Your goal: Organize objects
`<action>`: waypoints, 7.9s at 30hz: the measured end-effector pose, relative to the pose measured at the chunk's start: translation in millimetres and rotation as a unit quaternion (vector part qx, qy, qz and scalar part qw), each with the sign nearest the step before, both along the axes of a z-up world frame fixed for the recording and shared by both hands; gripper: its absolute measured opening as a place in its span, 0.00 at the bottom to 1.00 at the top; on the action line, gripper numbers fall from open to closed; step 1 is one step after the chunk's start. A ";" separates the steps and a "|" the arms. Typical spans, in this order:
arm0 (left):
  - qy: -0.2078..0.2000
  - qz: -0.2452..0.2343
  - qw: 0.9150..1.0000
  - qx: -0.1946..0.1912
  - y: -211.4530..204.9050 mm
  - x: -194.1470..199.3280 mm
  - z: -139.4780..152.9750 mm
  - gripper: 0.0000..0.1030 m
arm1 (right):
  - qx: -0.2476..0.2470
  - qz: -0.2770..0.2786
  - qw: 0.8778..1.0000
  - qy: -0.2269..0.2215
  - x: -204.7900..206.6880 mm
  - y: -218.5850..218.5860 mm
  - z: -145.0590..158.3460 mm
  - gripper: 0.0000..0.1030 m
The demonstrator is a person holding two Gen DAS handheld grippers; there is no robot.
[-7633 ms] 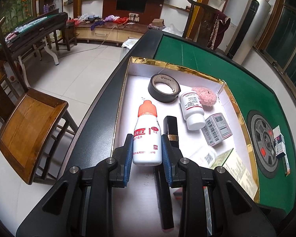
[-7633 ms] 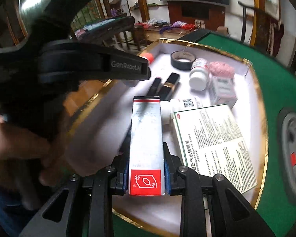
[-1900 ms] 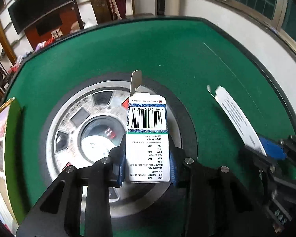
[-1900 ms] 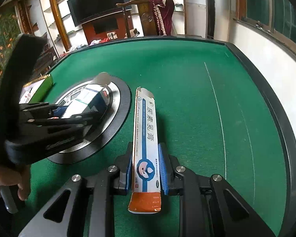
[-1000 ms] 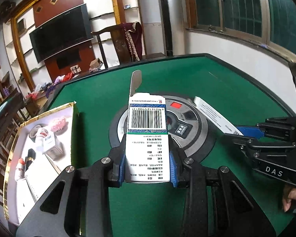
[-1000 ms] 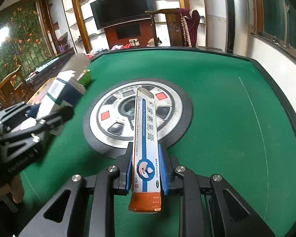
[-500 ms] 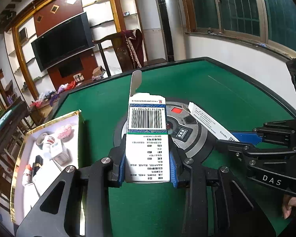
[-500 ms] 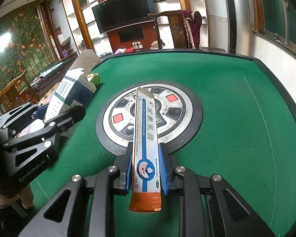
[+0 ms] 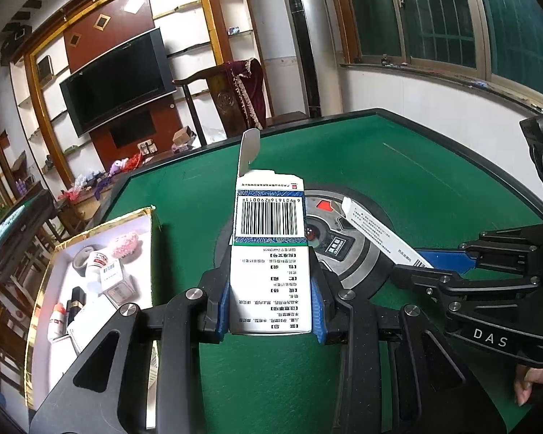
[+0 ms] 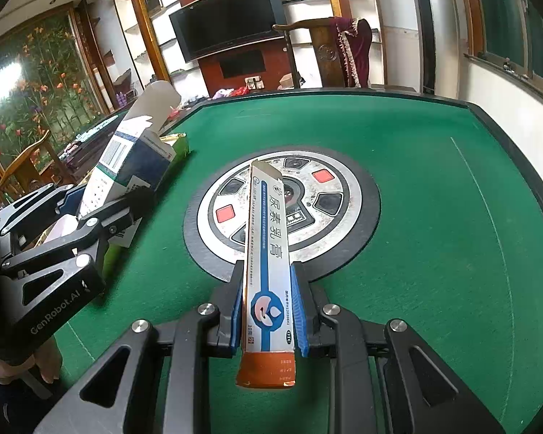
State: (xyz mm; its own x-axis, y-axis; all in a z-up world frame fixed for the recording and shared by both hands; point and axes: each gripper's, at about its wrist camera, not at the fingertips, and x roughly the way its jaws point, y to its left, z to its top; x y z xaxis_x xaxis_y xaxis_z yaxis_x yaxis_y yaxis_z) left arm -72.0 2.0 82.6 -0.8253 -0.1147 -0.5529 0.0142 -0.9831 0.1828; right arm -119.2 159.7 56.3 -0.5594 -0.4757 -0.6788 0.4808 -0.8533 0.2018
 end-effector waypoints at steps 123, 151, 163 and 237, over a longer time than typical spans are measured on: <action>-0.101 0.186 0.956 0.201 -276.7 -20.4 -34.9 0.33 | 0.085 0.076 0.992 -0.054 -79.0 -293.3 -7.9 0.22; -0.086 0.184 0.963 0.175 -271.5 -15.4 -28.5 0.51 | 0.075 0.078 0.993 -0.056 -68.5 -284.2 -8.0 0.48; -0.063 0.186 0.963 0.183 -273.7 -7.0 -19.2 0.52 | 0.063 0.073 0.994 -0.045 -55.2 -270.8 2.2 0.48; 0.092 0.335 0.938 -0.013 -188.5 132.1 12.8 0.77 | -0.030 0.139 0.986 0.088 98.3 -152.7 29.3 1.00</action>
